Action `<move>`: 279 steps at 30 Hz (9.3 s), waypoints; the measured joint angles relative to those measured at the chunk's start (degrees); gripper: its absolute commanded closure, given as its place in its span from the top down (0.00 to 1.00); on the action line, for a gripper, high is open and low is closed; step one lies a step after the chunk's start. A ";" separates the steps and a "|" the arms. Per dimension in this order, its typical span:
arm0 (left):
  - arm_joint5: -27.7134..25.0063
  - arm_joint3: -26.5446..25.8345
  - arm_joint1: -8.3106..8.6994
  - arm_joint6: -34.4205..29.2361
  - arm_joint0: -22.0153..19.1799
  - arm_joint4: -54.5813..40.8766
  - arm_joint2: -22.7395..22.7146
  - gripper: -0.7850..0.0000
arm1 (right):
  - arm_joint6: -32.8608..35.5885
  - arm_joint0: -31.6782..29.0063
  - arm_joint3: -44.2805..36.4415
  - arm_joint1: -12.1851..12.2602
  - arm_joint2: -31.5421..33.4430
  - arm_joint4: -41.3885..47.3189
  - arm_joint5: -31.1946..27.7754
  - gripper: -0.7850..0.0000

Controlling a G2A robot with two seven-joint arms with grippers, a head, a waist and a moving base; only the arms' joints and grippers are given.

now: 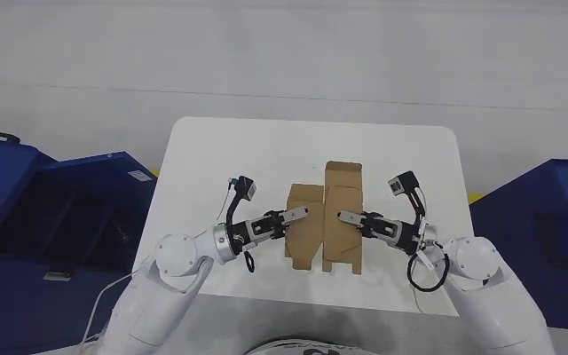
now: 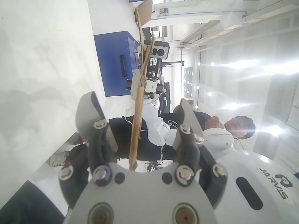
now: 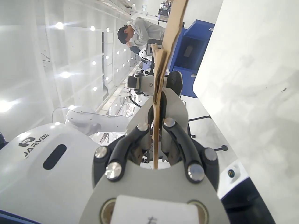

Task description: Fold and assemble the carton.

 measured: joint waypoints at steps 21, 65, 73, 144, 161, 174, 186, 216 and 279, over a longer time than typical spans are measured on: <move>-3.67 -2.03 0.84 -4.11 2.55 -0.41 -0.15 0.00 | -1.44 -0.35 1.86 0.47 9.14 12.09 6.87 0.57; -18.19 12.01 0.86 7.31 -9.52 -1.81 -5.44 1.00 | -16.04 -2.66 -0.99 -0.23 20.88 11.97 -4.75 0.00; -17.83 11.90 0.86 7.25 -9.46 -1.83 -5.39 1.00 | -16.04 -2.66 -1.00 -0.23 20.89 12.00 -4.75 0.00; -49.70 7.40 -1.43 49.43 -1.73 70.09 6.72 1.00 | -37.71 5.14 -1.72 -5.09 -4.45 -25.16 -8.19 0.00; -48.56 8.17 -1.68 45.63 -5.60 67.93 11.07 1.00 | -34.43 3.12 -1.30 -6.20 -10.10 -21.53 -7.55 0.00; -48.78 8.96 -1.07 48.67 -5.09 65.96 7.78 1.00 | -37.56 3.91 0.37 -6.46 -5.65 -10.24 -4.72 0.00; -47.70 10.33 -0.96 50.86 -5.33 62.06 6.14 1.00 | -34.64 5.68 4.60 -6.72 -1.87 6.96 -2.19 0.00; -4.59 24.13 -3.80 104.12 -11.08 117.34 11.70 1.00 | -38.18 7.55 5.74 -10.16 -5.63 59.56 27.26 0.00; -19.55 13.28 -3.81 91.29 -6.95 94.08 8.86 0.00 | -19.71 -5.00 -6.73 -7.95 14.39 16.36 9.64 1.00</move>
